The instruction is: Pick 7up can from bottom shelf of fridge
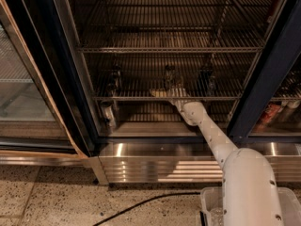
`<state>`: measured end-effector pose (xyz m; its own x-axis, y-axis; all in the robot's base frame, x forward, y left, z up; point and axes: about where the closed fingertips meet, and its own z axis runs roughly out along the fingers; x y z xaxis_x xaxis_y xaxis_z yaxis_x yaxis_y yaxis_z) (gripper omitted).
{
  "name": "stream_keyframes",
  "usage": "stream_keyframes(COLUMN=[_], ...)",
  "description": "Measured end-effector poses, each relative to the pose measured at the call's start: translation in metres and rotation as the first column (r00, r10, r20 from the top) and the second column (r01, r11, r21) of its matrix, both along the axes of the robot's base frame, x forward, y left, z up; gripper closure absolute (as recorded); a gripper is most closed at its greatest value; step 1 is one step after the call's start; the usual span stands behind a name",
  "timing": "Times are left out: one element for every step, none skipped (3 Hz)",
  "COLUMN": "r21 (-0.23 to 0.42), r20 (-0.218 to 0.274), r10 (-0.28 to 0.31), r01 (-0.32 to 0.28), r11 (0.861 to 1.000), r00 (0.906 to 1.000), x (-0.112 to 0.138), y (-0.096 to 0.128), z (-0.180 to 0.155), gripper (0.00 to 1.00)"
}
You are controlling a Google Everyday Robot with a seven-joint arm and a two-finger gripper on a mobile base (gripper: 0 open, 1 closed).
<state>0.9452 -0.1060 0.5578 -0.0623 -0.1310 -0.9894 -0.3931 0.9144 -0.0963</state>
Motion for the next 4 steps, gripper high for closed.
stream_keyframes(r21=[0.039,0.085,0.109,0.132], r20=[-0.004,-0.008,-0.006,-0.030], r10=[-0.012,-0.020,-0.020,-0.004], r01=[0.012,0.020,0.020,0.008], r11=[0.999,0.996,0.994,0.991], r00=[0.9999,0.9998,0.9998,0.9996], x=[0.016,0.028,0.038,0.048], y=[-0.006,-0.012,-0.014,-0.008], z=[0.003,0.010,0.016,0.011], gripper=[0.00,0.00,0.00,0.00])
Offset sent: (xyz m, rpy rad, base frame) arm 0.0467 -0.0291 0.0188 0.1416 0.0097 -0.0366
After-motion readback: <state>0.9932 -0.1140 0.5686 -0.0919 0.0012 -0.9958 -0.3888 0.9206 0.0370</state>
